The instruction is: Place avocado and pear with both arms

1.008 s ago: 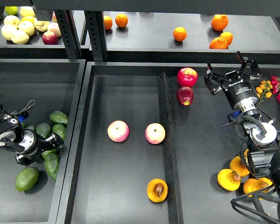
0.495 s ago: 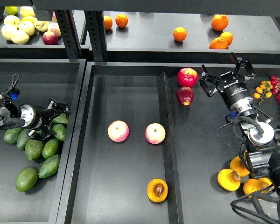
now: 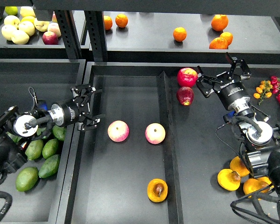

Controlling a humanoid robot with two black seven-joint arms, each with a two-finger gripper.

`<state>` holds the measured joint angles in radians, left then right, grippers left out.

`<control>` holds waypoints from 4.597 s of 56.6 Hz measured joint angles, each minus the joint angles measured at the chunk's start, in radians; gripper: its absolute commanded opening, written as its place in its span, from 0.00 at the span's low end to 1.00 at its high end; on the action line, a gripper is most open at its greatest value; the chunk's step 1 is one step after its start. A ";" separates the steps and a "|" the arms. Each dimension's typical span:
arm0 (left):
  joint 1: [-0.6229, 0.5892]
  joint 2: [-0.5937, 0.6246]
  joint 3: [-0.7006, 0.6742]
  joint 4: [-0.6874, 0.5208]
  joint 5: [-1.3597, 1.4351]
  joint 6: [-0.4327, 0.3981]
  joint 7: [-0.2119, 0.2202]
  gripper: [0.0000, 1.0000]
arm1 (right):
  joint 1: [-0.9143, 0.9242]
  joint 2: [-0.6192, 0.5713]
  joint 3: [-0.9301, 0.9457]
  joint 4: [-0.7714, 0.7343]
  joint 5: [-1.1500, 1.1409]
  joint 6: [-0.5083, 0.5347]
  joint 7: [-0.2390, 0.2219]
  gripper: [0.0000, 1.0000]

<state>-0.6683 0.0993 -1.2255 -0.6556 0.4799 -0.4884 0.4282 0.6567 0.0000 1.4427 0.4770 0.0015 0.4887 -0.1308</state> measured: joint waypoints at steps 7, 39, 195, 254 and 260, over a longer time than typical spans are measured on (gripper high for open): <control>0.050 -0.084 -0.153 -0.031 -0.041 0.000 -0.011 0.93 | 0.000 0.000 -0.001 0.004 0.000 0.000 -0.033 0.99; 0.137 -0.100 -0.385 -0.070 -0.300 0.000 -0.107 0.94 | 0.026 -0.053 -0.166 0.027 -0.014 0.000 -0.130 0.99; 0.154 -0.099 -0.398 -0.101 -0.306 0.000 -0.109 0.99 | 0.125 -0.224 -1.380 0.371 -0.211 0.000 -0.358 0.95; 0.159 -0.099 -0.396 -0.118 -0.308 0.000 -0.109 0.99 | 0.126 -0.127 -1.346 0.249 -0.213 0.000 -0.358 0.29; 0.159 -0.099 -0.396 -0.120 -0.308 0.000 -0.109 0.99 | 0.126 -0.131 -1.346 0.245 -0.213 0.000 -0.358 0.24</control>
<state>-0.5092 0.0000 -1.6215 -0.7761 0.1719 -0.4886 0.3192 0.7824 -0.1313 0.0968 0.7223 -0.2111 0.4887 -0.4887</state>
